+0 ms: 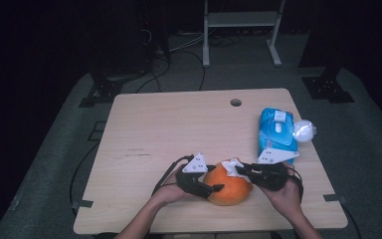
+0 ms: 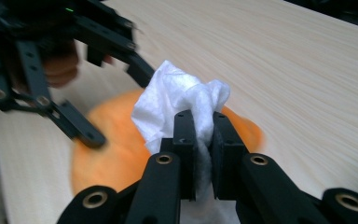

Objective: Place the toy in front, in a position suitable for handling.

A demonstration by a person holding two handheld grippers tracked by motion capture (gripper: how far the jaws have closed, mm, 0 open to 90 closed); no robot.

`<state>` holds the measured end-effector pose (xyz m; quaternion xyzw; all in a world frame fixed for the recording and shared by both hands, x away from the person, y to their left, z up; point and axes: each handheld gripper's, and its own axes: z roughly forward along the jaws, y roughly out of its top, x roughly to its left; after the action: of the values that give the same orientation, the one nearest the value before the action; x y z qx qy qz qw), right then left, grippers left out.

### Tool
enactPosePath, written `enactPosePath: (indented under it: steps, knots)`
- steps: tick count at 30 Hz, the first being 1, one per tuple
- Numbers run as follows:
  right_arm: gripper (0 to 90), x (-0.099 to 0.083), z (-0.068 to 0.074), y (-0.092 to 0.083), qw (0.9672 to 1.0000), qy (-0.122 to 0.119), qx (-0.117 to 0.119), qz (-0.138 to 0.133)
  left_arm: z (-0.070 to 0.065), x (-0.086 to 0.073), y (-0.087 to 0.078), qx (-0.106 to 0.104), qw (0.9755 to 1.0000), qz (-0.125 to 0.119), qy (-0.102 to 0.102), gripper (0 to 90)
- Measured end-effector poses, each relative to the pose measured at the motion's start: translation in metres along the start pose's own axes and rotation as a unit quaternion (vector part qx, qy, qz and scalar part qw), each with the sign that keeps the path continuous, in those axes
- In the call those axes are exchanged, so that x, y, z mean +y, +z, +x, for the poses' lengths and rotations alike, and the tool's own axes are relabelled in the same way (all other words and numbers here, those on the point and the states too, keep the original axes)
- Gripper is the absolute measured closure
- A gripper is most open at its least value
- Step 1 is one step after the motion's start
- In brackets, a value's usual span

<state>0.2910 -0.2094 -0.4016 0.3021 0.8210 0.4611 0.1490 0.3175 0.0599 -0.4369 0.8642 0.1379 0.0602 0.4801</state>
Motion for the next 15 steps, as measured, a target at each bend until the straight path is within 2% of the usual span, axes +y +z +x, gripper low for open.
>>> enactPosePath:
  steps: [1,4,6,7,9,11,13,15]
  knots:
    - [81.4,-0.002,-0.003,-0.002,1.0000,0.005,-0.003,0.001,0.000,-0.001,0.000,0.000,1.0000,-0.004,-0.004,31.6]
    - [81.4,-0.004,-0.006,-0.001,0.9997,0.022,0.009,0.000,0.001,0.000,-0.003,-0.001,1.0000,-0.006,-0.004,28.9]
    - [81.5,-0.002,0.001,0.002,1.0000,0.006,0.006,0.003,0.000,0.005,-0.004,0.003,0.9999,-0.011,-0.004,18.3]
    - [81.6,-0.001,0.004,0.003,1.0000,0.000,0.005,0.001,-0.001,0.007,-0.005,0.002,0.9998,-0.020,-0.004,16.6]
    - [81.6,0.002,0.010,0.003,0.9999,-0.004,0.011,-0.005,-0.004,0.011,-0.004,-0.004,0.9995,-0.032,-0.004,16.9]
    - [81.6,0.004,0.015,0.005,0.9997,-0.008,0.020,-0.009,-0.006,0.010,-0.001,-0.002,0.9997,-0.023,0.011,22.6]
    - [81.6,0.003,0.016,0.006,0.9995,-0.013,0.026,-0.010,-0.007,0.006,0.000,0.002,0.9997,-0.016,0.021,27.1]
    - [81.5,0.002,0.012,0.006,0.9996,-0.008,0.025,-0.009,-0.007,0.003,0.000,0.003,0.9996,-0.018,0.020,30.0]
